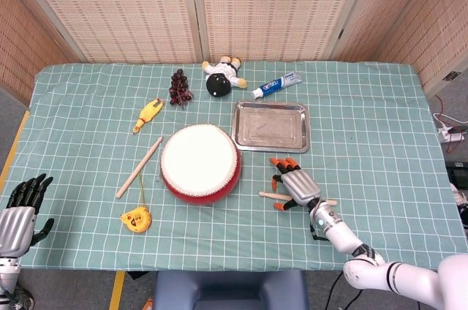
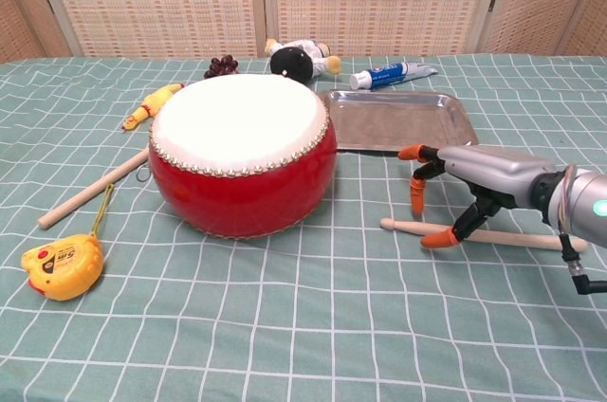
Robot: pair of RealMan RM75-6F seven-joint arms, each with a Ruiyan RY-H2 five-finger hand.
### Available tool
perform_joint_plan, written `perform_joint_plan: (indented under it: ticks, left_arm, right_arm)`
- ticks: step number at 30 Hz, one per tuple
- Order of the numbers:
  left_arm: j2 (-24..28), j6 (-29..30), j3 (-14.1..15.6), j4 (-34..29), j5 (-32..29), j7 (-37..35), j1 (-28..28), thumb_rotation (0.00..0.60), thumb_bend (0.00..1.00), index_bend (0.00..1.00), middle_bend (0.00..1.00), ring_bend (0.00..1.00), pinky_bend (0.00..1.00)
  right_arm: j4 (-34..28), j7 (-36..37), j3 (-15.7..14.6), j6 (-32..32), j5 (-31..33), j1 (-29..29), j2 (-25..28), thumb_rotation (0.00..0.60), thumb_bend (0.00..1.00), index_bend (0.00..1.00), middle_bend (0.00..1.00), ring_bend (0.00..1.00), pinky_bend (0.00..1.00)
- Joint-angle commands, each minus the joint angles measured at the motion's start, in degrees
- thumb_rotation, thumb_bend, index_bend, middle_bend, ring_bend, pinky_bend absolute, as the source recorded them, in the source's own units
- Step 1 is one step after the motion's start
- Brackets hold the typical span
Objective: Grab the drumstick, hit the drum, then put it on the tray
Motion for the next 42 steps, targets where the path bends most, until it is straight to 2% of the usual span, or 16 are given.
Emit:
perform_joint_plan:
  ticks: [1, 18, 29, 31, 35, 39, 42]
  left_arm:
    - [0.0, -0.1, 0.0, 0.1, -0.1, -0.1, 0.0, 0.6, 0.3, 0.03, 0.0, 0.0, 0.03]
    - [-0.1, -0.5, -0.2, 0.4, -0.3, -0.5, -0.1, 0.6, 0.3, 0.03, 0.0, 0.0, 0.03]
    - [0.2, -0.2, -0.2, 0.7, -0.2, -1.3, 0.1, 0.6, 0.3, 0.03, 0.0, 0.0, 0.03]
    - [0.3, 0.0, -0.2, 0.6, -0.2, -1.5, 0.3, 0.6, 0.3, 0.03, 0.0, 0.0, 0.03]
    - [0.5, 0.3, -0.1, 0.5, 0.0, -1.8, 0.5, 0.6, 0.3, 0.03, 0.0, 0.0, 0.03]
    - [0.7, 0.5, 0.1, 0.0, 0.3, -1.6, 0.6, 0.6, 0.3, 0.03, 0.0, 0.0, 0.03]
    - [1.0, 0.9, 0.2, -0.5, 0.7, -1.3, 0.7, 0.6, 0.3, 0.03, 0.0, 0.0, 0.03]
  right_arm:
    - [0.5, -0.1, -0.2, 0.4, 0.1, -0.1, -0.3, 0.519, 0.23, 0.52, 0.0, 0.0, 0.0]
    - [3.0, -1.5, -1.1, 1.4, -0.3, -0.2, -1.4, 0.58, 0.27, 0.54, 0.0, 0.0, 0.0]
    - [1.2, 0.5, -0.8, 3.0, -0.9, -0.7, -0.4, 0.595, 0.41, 0.63, 0.04, 0.0, 0.0]
    - [-0.6, 3.5, -0.2, 4.2, -1.3, -1.3, 0.7, 0.595, 0.41, 0.63, 0.04, 0.0, 0.0]
    - [-4.8, 16.7, 1.6, 7.4, -3.4, -3.1, 4.1, 0.594, 0.41, 0.63, 0.06, 0.0, 0.0]
    - [-5.9, 35.2, 3.4, 8.7, -5.2, -4.5, 7.0, 0.591, 0.41, 0.61, 0.06, 0.0, 0.0]
    - [-3.8, 51.5, 3.9, 9.5, -7.6, -5.0, 8.0, 0.586, 0.41, 0.6, 0.08, 0.0, 0.0]
